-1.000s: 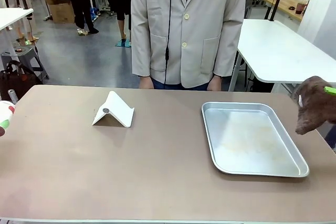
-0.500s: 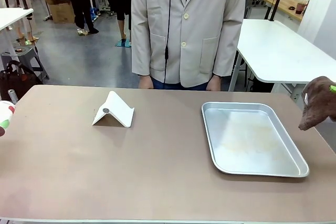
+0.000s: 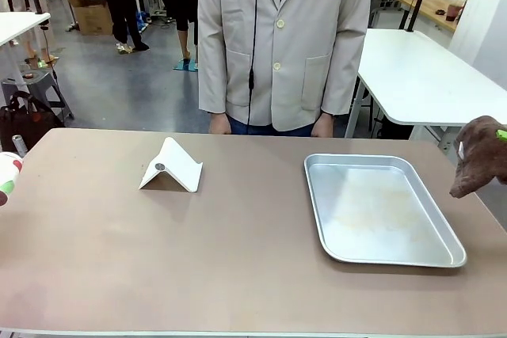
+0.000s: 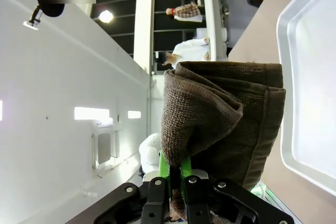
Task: Clean the surface of the table.
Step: Return the Lint Roller and towel to their original positions.
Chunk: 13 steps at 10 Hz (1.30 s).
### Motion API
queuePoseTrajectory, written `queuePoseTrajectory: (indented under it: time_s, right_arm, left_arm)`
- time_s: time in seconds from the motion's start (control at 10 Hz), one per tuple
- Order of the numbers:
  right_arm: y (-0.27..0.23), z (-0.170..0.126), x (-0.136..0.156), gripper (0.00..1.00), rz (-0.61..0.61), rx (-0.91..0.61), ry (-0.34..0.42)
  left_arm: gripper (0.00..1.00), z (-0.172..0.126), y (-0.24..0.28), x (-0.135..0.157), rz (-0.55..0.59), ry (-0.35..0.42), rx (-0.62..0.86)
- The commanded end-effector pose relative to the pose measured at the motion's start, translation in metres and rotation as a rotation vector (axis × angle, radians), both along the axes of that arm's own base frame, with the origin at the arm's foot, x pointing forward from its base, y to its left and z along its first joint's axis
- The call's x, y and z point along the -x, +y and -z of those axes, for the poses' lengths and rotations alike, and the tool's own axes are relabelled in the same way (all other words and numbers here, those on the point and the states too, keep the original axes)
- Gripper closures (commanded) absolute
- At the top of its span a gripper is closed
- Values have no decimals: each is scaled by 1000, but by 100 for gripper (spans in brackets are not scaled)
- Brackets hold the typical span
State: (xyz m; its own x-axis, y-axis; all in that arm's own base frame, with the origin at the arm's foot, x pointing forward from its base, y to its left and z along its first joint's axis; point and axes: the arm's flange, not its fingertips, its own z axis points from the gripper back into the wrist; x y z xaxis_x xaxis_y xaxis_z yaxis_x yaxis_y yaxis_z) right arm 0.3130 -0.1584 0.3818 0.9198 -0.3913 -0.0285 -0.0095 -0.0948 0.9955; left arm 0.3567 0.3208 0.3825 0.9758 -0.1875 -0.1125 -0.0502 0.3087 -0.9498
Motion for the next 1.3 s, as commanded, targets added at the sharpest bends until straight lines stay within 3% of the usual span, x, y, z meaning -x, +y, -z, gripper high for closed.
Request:
queuePoseTrajectory:
  time_s: [0.0,0.8,0.9,1.2]
  right_arm:
    - [2,-4,2,100,-15,6,-9]
    - [2,-4,2,100,-15,6,-9]
    - [0,0,0,91,0,0,0]
    - [52,-19,-23,91,-39,53,-36]
  left_arm:
    - [97,-9,2,2,-1,7,5]
    - [97,-9,2,2,-1,7,5]
    - [78,0,0,0,0,0,0]
    - [78,-33,-65,-13,96,9,-75]
